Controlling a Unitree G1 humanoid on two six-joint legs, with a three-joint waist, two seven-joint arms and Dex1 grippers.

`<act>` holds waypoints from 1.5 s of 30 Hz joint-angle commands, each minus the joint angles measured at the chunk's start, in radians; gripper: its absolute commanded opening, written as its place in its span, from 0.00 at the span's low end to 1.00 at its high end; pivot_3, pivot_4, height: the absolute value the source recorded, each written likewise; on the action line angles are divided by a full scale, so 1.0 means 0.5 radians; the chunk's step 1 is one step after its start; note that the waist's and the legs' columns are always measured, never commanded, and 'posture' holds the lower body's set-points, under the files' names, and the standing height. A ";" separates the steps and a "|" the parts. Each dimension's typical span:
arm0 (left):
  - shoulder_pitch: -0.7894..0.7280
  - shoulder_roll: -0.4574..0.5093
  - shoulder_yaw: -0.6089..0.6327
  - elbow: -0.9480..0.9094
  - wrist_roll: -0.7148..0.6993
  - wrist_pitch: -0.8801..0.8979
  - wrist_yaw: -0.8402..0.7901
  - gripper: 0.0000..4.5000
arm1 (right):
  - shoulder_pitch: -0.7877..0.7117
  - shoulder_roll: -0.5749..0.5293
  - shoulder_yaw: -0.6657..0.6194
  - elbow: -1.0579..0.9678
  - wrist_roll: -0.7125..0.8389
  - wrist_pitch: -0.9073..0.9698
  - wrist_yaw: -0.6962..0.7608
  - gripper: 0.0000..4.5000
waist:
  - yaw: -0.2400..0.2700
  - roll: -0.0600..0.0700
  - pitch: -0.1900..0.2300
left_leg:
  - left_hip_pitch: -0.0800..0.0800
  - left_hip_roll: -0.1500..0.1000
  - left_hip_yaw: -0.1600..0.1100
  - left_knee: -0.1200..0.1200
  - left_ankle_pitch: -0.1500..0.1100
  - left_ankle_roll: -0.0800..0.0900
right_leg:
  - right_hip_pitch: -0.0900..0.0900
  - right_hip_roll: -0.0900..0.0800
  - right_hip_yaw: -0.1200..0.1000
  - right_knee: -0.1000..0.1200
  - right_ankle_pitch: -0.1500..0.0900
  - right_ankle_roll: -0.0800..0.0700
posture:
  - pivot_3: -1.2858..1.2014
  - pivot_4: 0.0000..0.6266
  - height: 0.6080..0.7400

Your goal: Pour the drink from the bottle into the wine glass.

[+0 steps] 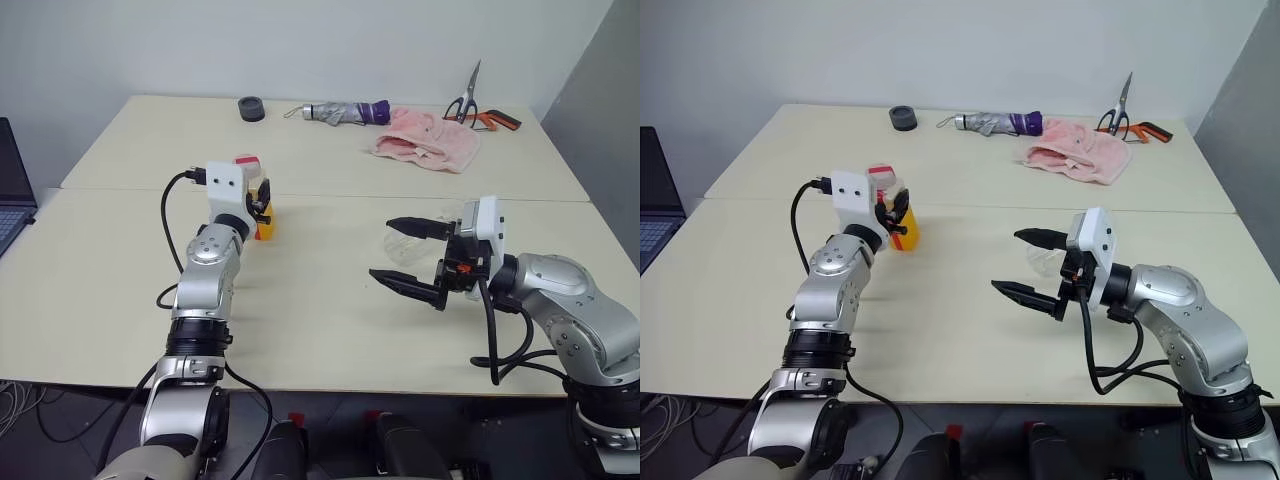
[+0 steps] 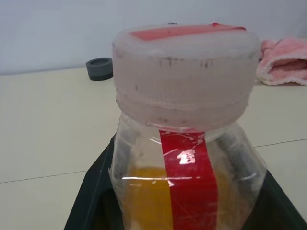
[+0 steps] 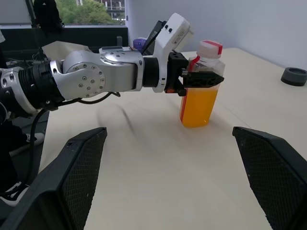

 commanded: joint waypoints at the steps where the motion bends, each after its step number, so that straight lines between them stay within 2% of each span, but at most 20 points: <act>1: -0.030 -0.001 -0.010 -0.085 0.006 -0.073 -0.015 0.41 | -0.022 0.006 -0.031 -0.035 0.024 -0.030 0.011 1.00 | 0.000 0.000 0.000 | 0.000 0.000 0.000 0.000 0.000 0.000 | 0.000 0.000 0.000 0.000 0.000 0.000 | 0.52 0.24 1.00; 8: 0.048 0.010 -0.041 -0.203 -0.047 -0.073 -0.162 0.41 | -0.022 0.004 -0.025 -0.036 0.005 -0.048 0.014 1.00 | 0.000 0.000 0.000 | 0.000 0.000 0.000 0.000 0.000 0.000 | 0.000 0.000 0.000 0.000 0.000 0.000 | 0.52 0.24 1.00; 23: 0.214 0.048 -0.038 -0.514 -0.443 0.005 -0.739 0.41 | 0.043 0.042 -0.049 -0.067 -0.018 -0.045 -0.093 1.00 | 0.000 0.000 0.000 | -0.001 0.001 0.000 0.000 0.000 0.000 | 0.000 0.000 0.000 0.000 0.000 0.000 | 0.52 0.24 1.00; 31: 0.165 0.103 -0.107 -0.502 -0.627 0.059 -1.147 0.40 | 0.129 0.100 -0.091 -0.127 -0.085 -0.025 -0.371 1.00 | -0.001 0.000 0.000 | -0.001 0.000 0.000 0.000 0.000 0.000 | 0.000 0.000 0.000 0.000 0.000 0.000 | 0.52 0.24 1.00; 34: 0.136 0.146 -0.207 -0.488 -0.660 0.085 -1.383 0.40 | 0.144 0.105 -0.076 -0.192 -0.102 0.019 -0.449 1.00 | -0.001 0.000 0.000 | -0.001 0.000 0.000 0.000 0.000 0.000 | -0.001 0.001 0.000 0.000 0.000 0.000 | 0.52 0.24 1.00; 39: 0.090 0.191 -0.354 -0.437 -0.636 0.060 -1.672 0.40 | 0.060 0.141 -0.058 -0.266 -0.053 0.195 -0.592 1.00 | -0.005 0.000 0.000 | 0.000 0.000 0.001 0.000 0.000 0.000 | -0.001 0.001 0.001 0.000 0.000 0.000 | 0.52 0.24 1.00; 45: 0.030 0.168 -0.437 -0.364 -0.652 0.045 -1.869 0.40 | -0.088 0.254 -0.006 -0.308 -0.050 0.308 -0.729 1.00 | -0.007 0.001 0.000 | 0.000 0.001 0.001 0.000 0.000 0.000 | -0.001 0.004 0.001 0.000 0.000 0.000 | 0.52 0.24 1.00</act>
